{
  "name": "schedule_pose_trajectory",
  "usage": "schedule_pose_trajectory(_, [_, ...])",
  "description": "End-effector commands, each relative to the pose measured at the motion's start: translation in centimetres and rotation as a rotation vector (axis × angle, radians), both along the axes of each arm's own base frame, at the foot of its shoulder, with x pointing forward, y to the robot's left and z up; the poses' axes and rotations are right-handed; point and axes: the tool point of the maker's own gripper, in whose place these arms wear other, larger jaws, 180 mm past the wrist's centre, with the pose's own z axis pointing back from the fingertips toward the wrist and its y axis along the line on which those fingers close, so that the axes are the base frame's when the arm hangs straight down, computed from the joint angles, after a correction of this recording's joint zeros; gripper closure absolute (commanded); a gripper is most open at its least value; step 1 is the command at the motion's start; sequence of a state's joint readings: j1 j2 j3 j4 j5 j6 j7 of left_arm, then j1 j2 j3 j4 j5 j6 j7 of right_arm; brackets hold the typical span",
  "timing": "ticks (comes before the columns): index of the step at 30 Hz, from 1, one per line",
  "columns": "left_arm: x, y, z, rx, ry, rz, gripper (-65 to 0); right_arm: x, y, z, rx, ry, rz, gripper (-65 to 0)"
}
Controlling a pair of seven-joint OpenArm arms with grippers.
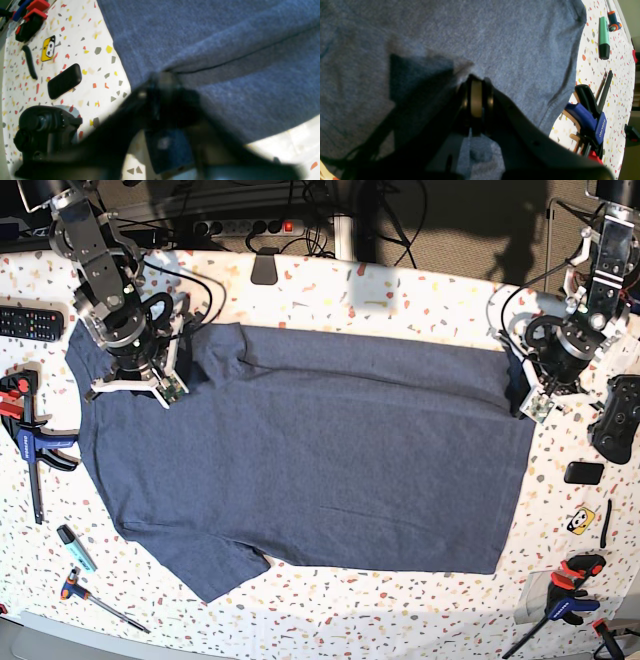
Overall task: Fold the T-shirt properly
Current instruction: 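Drag the shirt with both grippers to straighten it flat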
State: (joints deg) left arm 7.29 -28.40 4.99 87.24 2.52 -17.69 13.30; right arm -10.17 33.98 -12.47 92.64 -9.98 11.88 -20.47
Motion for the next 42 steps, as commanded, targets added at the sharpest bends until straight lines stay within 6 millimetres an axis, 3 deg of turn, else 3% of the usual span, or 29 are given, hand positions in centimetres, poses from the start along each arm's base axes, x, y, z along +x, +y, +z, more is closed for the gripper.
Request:
schedule_pose_trajectory(1, [1.1, 0.4, 1.7, -0.001, -0.058, 0.001, -21.1, 1.0, -0.7, 1.4, -0.015, -0.05, -0.009, -10.0])
schedule_pose_trajectory(3, [1.5, 1.3, 2.1, 0.01, -0.085, 0.05, -25.4, 1.2, -1.1, 1.9, -0.017, -0.077, -0.044, -15.0])
schedule_pose_trajectory(7, [1.8, 2.5, 2.6, 0.029, -0.1, 0.084, -25.4, 1.8, -2.6, 3.4, -0.024, -0.149, -0.13, -15.2])
schedule_pose_trajectory(11, [1.7, 2.9, 3.0, -0.033, -0.076, 0.109, -25.3, 2.2, -1.9, 5.0, -0.01, -0.185, -0.128, -15.2])
schedule_pose_trajectory(15, [1.7, 1.7, 4.0, -0.15, -0.046, 0.13, -21.3, 1.6, -1.1, 6.7, 0.047, -0.229, -0.166, -14.4])
schedule_pose_trajectory(19, [1.4, 0.6, 3.7, -0.245, -0.009, 0.153, -4.9, -0.3, -0.8, 5.6, 0.072, -0.177, -0.188, 0.0])
schedule_pose_trajectory(20, [1.3, 0.3, 3.4, -0.266, 0.008, 0.161, 0.0, -0.8, -0.9, 5.1, 0.069, -0.159, -0.197, 0.0])
schedule_pose_trajectory(26, [0.7, -1.8, 2.4, -0.369, 0.066, 0.189, 0.0, -3.4, -1.7, 3.1, 0.051, -0.086, -0.237, 0.0])
schedule_pose_trajectory(34, [0.8, -2.5, 1.8, -0.413, 0.06, 0.207, 0.0, -2.5, -3.6, 4.2, 0.24, -0.113, -0.349, 0.0])
schedule_pose_trajectory(42, [-0.6, -1.1, -3.6, -0.432, 0.159, 0.3, 0.0, -3.2, -4.2, -0.8, 0.282, 0.049, -0.354, 0.0])
